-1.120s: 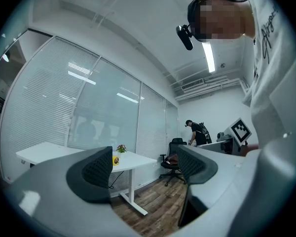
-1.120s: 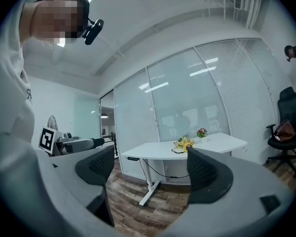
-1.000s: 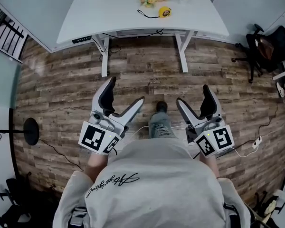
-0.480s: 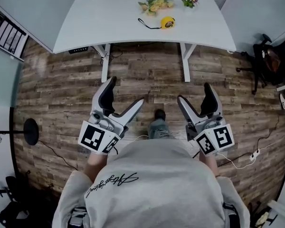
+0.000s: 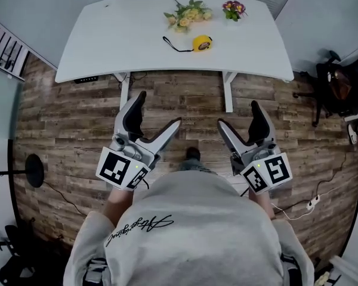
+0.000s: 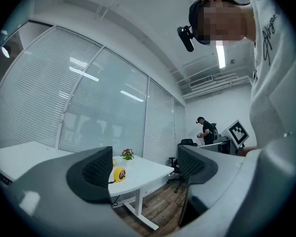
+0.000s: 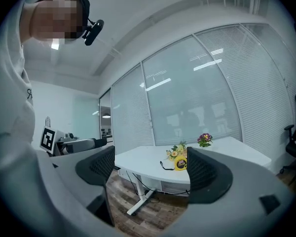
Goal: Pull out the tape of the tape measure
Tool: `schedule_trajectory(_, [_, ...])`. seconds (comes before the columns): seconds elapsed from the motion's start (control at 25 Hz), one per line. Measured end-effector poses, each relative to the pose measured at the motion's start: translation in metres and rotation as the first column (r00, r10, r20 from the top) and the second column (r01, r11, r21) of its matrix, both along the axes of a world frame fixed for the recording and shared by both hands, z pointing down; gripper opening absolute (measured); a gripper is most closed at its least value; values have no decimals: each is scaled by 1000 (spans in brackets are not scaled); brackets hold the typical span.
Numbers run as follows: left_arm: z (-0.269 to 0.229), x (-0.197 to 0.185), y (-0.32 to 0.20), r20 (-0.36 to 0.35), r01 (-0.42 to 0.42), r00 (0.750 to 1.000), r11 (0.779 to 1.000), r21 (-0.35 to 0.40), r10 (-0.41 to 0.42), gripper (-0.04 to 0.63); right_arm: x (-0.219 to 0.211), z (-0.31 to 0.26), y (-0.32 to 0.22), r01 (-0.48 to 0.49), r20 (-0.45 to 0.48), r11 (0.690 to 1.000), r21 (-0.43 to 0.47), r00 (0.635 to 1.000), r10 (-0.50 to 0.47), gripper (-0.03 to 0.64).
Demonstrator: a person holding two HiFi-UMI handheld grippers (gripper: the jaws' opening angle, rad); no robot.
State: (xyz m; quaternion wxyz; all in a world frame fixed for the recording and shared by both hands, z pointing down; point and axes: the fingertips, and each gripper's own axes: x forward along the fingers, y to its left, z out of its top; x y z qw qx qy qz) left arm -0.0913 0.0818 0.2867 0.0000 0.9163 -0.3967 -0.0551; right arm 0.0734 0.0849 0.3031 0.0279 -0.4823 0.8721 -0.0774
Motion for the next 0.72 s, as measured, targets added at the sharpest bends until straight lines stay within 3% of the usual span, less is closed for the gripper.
schedule_trajectory(0.72, [14, 49, -99, 29, 13, 1000, 999, -40, -12, 397, 47, 12, -93, 39, 8, 999, -32, 999, -39, 430])
